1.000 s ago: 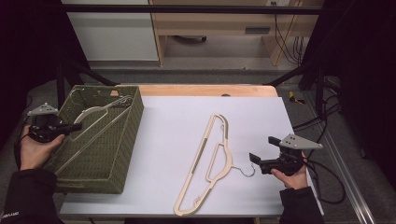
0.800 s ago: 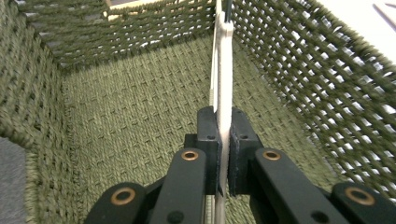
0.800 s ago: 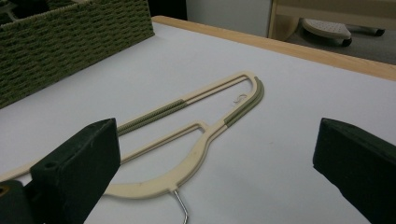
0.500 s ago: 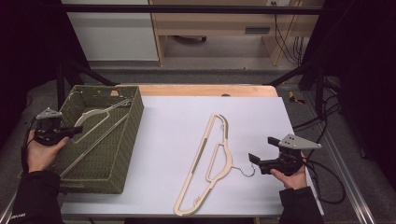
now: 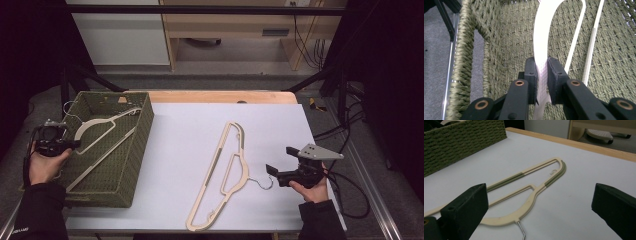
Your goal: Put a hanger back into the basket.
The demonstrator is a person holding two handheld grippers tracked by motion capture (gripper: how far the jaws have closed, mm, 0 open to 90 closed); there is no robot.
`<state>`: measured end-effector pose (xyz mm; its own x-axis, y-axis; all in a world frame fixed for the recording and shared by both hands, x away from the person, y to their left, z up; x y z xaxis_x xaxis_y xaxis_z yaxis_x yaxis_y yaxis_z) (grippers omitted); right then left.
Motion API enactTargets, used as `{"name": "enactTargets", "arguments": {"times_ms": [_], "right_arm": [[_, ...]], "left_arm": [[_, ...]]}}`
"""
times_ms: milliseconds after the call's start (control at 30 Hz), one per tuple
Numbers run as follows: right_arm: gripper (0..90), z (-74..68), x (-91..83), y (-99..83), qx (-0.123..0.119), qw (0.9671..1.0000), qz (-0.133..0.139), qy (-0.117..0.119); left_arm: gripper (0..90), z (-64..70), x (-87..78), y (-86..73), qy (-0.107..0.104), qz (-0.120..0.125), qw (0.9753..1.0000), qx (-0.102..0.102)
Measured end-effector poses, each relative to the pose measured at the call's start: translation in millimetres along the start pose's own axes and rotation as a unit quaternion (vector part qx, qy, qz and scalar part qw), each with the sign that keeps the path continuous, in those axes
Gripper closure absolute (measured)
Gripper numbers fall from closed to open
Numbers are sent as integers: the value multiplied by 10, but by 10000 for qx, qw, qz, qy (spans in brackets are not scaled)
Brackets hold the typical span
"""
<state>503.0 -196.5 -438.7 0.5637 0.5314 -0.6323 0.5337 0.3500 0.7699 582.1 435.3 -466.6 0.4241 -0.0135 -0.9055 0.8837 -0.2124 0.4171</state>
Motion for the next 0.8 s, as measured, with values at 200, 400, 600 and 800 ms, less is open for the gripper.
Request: {"name": "enactTargets", "arguments": {"times_ms": [200, 400, 600, 800], "right_arm": [[14, -12, 15, -3, -10, 10000, -25, 12], [14, -7, 9, -1, -48, 10000, -12, 12], [14, -8, 9, 3, -27, 10000, 1, 7], [14, -10, -2, 2, -17, 10000, 6, 6]], "left_arm": [[778, -67, 136, -90, 79, -366, 9990, -249], [783, -69, 143, -100, 92, -441, 9986, -276], [753, -60, 128, -111, 64, -464, 9985, -296], [695, -9, -45, -59, -68, -181, 9995, -248]]}}
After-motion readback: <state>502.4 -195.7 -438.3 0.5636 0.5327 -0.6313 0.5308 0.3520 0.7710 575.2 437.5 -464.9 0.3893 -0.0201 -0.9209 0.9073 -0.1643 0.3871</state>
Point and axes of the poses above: each handheld gripper's, and its own axes: x roughly forward along the jaws, y roughly out of its top, z roughly to its right, the point moved 10 cm from there along x, roughly forward along the jaws, and after that the axes turned 15 degrees about -z, right-handed, at the moved point
